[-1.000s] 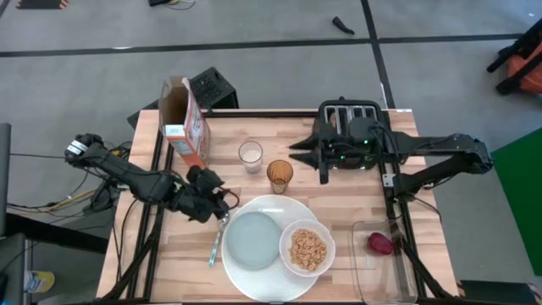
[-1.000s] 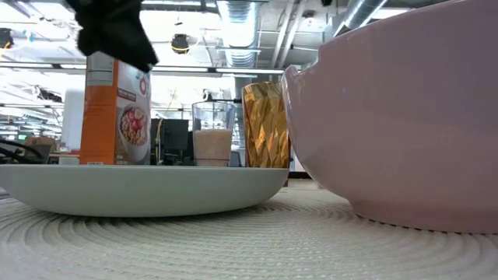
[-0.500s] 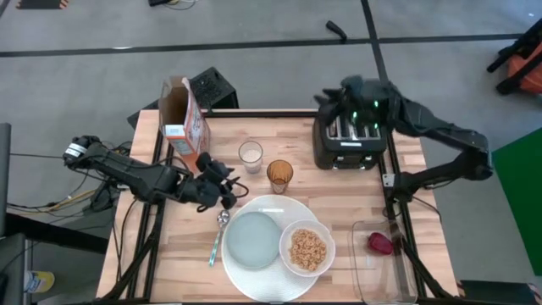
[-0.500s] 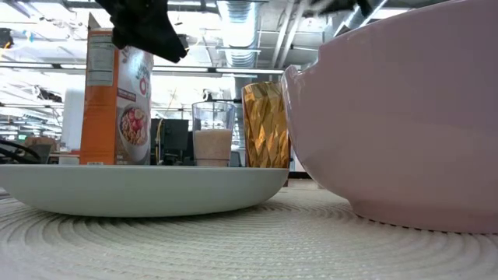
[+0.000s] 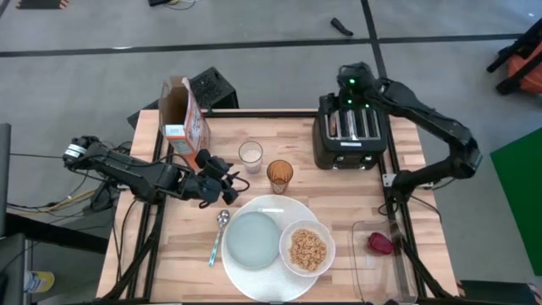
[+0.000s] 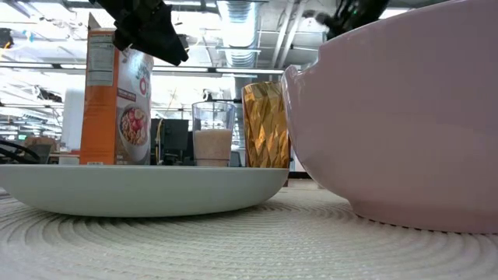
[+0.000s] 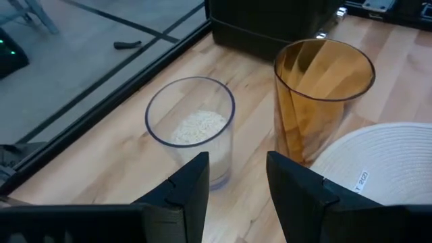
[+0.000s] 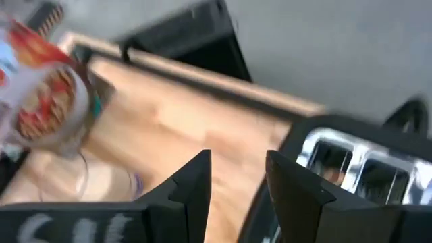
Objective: Arrange a breakfast setting
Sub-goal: Put the toasted bread on the gray plate
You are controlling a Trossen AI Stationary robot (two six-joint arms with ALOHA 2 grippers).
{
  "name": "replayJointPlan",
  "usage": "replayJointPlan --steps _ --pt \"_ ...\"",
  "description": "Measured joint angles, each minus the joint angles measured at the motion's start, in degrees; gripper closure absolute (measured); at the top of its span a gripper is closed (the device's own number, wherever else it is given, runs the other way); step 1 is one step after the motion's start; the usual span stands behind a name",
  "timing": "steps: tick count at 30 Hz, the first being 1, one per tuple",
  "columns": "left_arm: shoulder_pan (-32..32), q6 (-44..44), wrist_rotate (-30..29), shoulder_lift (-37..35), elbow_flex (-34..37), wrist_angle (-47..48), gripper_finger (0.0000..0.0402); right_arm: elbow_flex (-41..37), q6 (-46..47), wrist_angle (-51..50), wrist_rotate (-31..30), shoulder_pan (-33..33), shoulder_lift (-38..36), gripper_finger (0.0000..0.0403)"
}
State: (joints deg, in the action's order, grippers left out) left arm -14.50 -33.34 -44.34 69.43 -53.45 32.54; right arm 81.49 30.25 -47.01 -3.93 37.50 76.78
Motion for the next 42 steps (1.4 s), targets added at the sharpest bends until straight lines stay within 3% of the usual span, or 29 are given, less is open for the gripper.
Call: replayJointPlan --steps 4,17,25,42 --pt "0.0 0.15 0.16 0.0 0.0 0.06 0.0265 -0.02 0.88 -5.91 3.88 1.37 2.52 0.0239" --pt "-0.02 0.72 0.37 0.0 0.04 0.11 0.0265 -0.25 6.65 -17.71 3.94 0.15 3.16 0.024" --pt "-0.02 1.01 0.37 0.0 0.07 0.15 0.0265 -4.18 10.2 -16.9 4.12 -1.21 3.15 0.024" --pt "-0.04 0.76 0.39 0.0 0.09 1.31 0.0265 -4.28 9.2 -15.22 2.43 -2.19 7.94 0.024"
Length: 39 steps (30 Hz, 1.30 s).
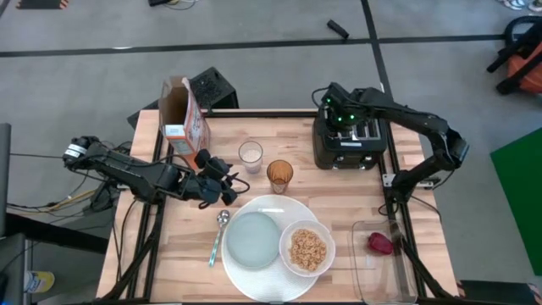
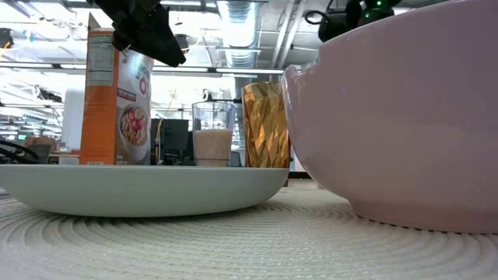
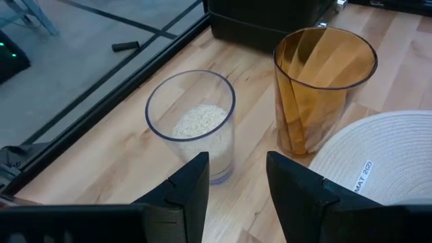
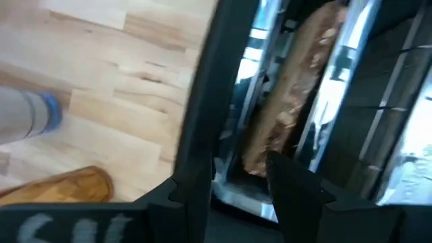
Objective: Arrange a breakfast setting
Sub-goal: Put the toasted bread on the gray plate
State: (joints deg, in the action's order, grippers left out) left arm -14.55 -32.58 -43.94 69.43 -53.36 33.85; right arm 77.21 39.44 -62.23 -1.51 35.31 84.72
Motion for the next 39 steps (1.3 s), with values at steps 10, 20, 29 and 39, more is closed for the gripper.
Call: replayJointPlan --steps 10,20,29,39 --pt "0.0 -0.07 -0.02 0.02 0.0 0.09 0.0265 0.04 0.65 -1.97 -1.41 0.71 0.38 0.024" --pt "0.0 -0.17 -0.02 0.02 0.0 0.12 0.0265 0.02 2.64 -1.14 -1.48 0.33 0.84 0.024" --pt "0.0 0.04 -0.02 0.02 0.0 0.15 0.0265 0.02 3.74 -1.74 -2.6 0.3 0.88 0.024" --pt "0.0 0.23 -0.02 0.02 0.02 0.15 0.0265 -2.02 5.2 0.14 -3.01 -0.95 0.86 0.024"
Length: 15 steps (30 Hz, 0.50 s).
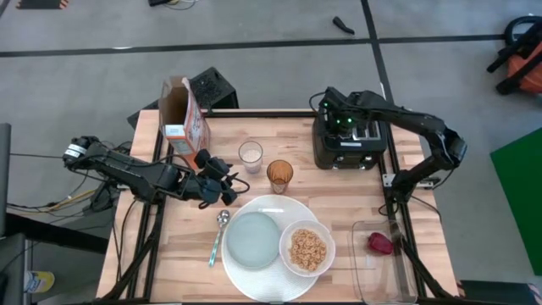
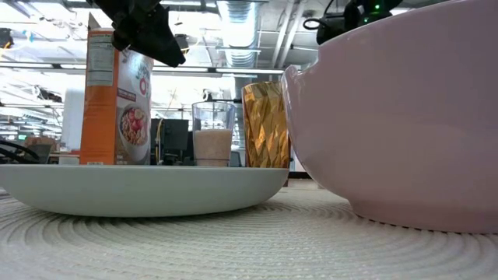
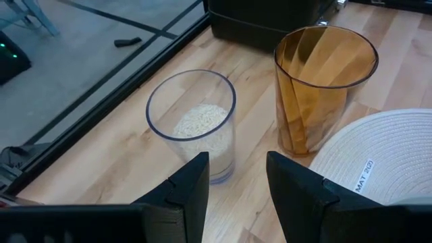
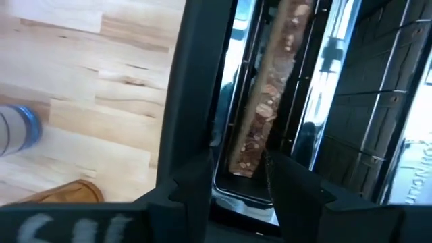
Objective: Arrange a breakfast setting
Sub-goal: Put the toasted bread on the gray plate
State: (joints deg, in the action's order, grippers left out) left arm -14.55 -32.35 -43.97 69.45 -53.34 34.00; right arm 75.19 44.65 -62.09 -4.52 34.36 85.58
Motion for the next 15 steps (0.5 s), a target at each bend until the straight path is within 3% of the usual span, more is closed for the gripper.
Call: replayJointPlan --steps 15 --pt "0.0 0.01 0.0 0.0 0.0 0.02 0.0265 -1.43 0.41 0.56 -1.2 1.38 -0.25 0.0254"
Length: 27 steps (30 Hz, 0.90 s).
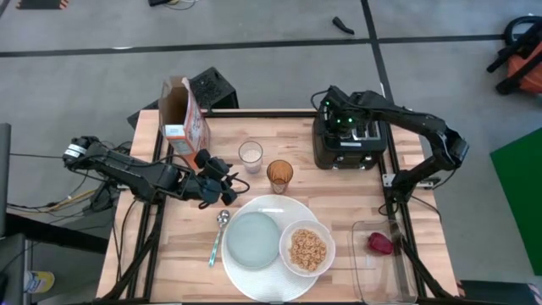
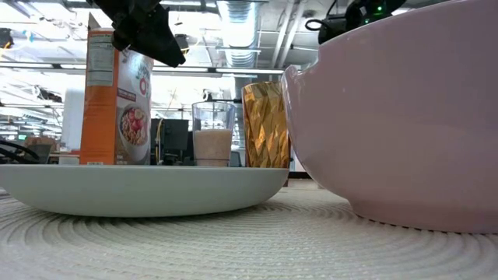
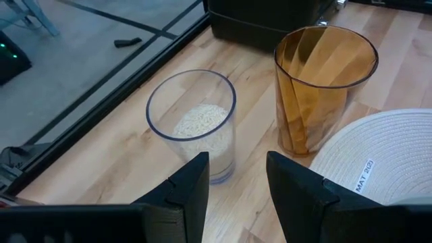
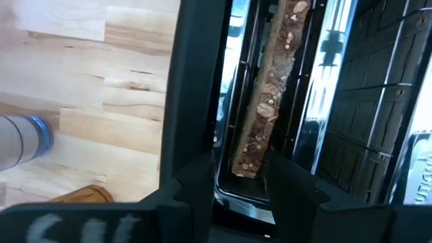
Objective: Arrange a breakfast setting
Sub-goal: Put the toasted bread on the gray plate
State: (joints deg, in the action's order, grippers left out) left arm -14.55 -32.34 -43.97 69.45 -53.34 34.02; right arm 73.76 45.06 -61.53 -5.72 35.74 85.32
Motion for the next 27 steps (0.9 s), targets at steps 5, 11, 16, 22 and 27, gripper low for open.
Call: replayJointPlan --steps 5,11,16,22,27 --pt "0.0 0.0 0.0 0.0 0.0 0.0 0.0265 0.0 -0.02 0.54 -0.06 0.04 0.06 0.0279" --pt "0.0 0.0 0.0 0.0 0.94 -0.38 0.0265 0.04 -0.31 -1.89 -1.48 0.52 0.11 0.0283" --pt "0.01 -1.23 0.01 0.0 2.8 -0.4 0.0265 -0.13 -0.8 -2.35 -2.29 0.77 0.3 0.0284" --pt "0.02 -1.62 0.02 0.02 2.93 -0.52 0.0265 -0.17 -1.34 -1.9 -2.68 1.1 0.28 0.0284" --pt "0.02 -1.7 -0.18 0.02 2.93 -0.59 0.0265 -0.28 -2.03 0.46 -2.35 1.1 0.32 0.0284"
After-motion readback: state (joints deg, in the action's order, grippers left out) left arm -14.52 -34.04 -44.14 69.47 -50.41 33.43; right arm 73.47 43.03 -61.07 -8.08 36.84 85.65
